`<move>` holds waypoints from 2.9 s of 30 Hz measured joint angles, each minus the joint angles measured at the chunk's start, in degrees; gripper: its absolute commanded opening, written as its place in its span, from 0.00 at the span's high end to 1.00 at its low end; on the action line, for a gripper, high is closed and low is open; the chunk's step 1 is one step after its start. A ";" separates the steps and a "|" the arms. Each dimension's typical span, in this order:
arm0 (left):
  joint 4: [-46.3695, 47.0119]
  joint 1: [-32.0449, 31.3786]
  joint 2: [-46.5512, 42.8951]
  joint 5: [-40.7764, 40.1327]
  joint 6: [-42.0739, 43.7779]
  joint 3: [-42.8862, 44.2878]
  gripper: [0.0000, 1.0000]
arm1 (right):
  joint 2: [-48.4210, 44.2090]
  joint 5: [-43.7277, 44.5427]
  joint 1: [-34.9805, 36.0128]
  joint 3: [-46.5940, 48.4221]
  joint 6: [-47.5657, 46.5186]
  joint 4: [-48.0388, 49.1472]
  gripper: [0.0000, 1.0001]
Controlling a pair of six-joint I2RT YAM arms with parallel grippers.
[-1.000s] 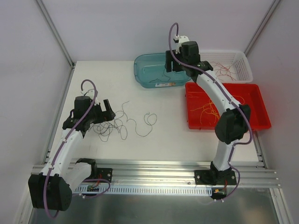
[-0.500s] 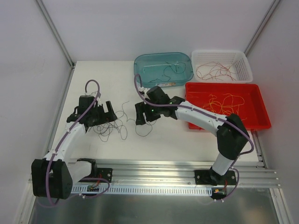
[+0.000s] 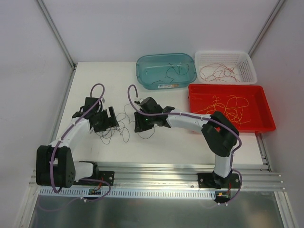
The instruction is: Untangle the cables
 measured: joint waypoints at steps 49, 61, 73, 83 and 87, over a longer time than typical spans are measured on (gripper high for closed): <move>-5.97 0.26 13.27 -12.55 -0.55 6.43 0.50 | -59.98 30.23 -0.79 19.87 -28.39 -16.87 0.99; -7.67 2.62 13.51 -15.78 -0.83 10.64 0.97 | -56.06 35.39 -0.83 21.97 -27.61 -22.18 0.99; -8.17 2.62 1.95 -13.25 -0.52 11.28 0.40 | -40.72 23.74 -2.73 16.57 -22.71 -25.88 0.99; -7.30 2.62 -7.91 -15.47 0.63 8.70 0.04 | -32.41 17.62 -8.83 30.67 -24.76 -18.27 0.99; -5.09 2.64 -9.40 -16.00 0.66 4.63 0.02 | -26.53 15.54 -12.11 34.18 -25.66 -15.04 0.99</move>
